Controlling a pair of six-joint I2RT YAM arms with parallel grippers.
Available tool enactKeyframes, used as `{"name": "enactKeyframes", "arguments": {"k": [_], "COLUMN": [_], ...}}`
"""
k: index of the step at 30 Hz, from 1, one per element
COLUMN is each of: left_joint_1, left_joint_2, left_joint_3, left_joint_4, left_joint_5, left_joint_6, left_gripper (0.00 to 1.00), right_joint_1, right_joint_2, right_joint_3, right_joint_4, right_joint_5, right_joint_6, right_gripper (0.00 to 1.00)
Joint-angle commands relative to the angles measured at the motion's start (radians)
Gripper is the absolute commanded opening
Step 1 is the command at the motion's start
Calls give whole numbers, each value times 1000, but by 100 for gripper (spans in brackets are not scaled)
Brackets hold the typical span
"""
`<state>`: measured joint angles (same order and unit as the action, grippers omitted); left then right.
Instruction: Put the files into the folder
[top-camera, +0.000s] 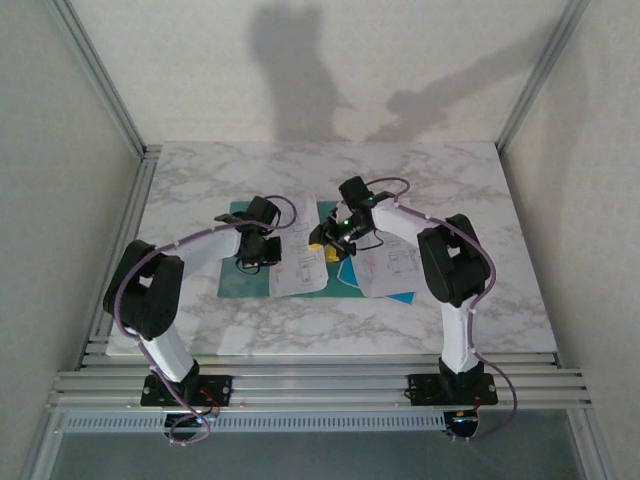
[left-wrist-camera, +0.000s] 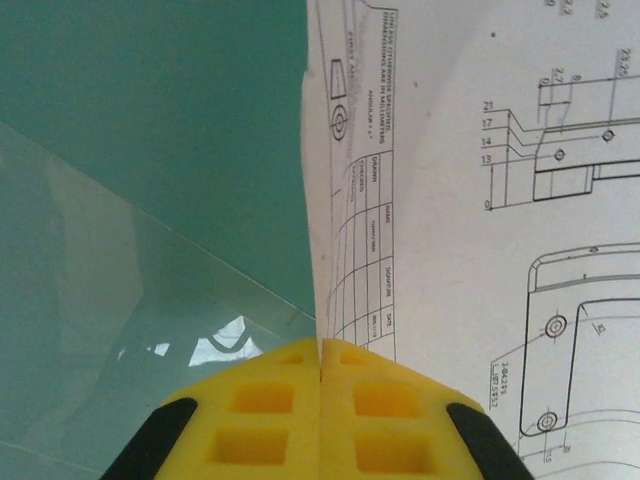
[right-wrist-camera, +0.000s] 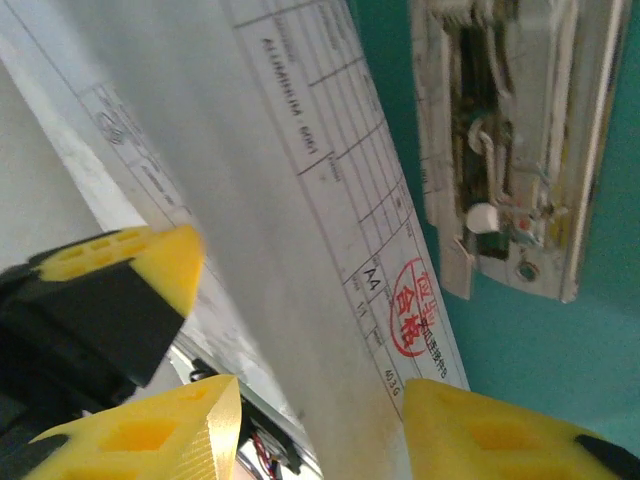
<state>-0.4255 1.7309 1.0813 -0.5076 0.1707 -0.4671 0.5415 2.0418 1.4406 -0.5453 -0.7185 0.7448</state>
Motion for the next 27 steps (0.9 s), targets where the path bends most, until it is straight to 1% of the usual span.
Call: {"name": "enactKeyframes", "arguments": {"k": [1, 10, 20, 24, 27], "left_joint_1": [8, 9, 8, 9, 15], "left_joint_2": [10, 16, 34, 35, 22], "left_joint_3": [-17, -9, -4, -3, -3], "left_joint_4": [0, -6, -3, -5, -7], "left_joint_5": [-6, -11, -14, -23, -36], "left_joint_6": [2, 6, 16, 13, -4], "left_gripper": [0, 0, 0, 0, 0], "right_joint_1": [4, 8, 20, 21, 21], "right_joint_2": [3, 46, 82, 76, 51], "right_joint_3": [-12, 41, 41, 38, 37], "right_joint_4": [-10, -109, -83, -76, -95], "right_joint_5": [9, 117, 129, 143, 184], "right_joint_6": [-34, -145, -152, -143, -154], "right_gripper": [46, 41, 35, 27, 13]}}
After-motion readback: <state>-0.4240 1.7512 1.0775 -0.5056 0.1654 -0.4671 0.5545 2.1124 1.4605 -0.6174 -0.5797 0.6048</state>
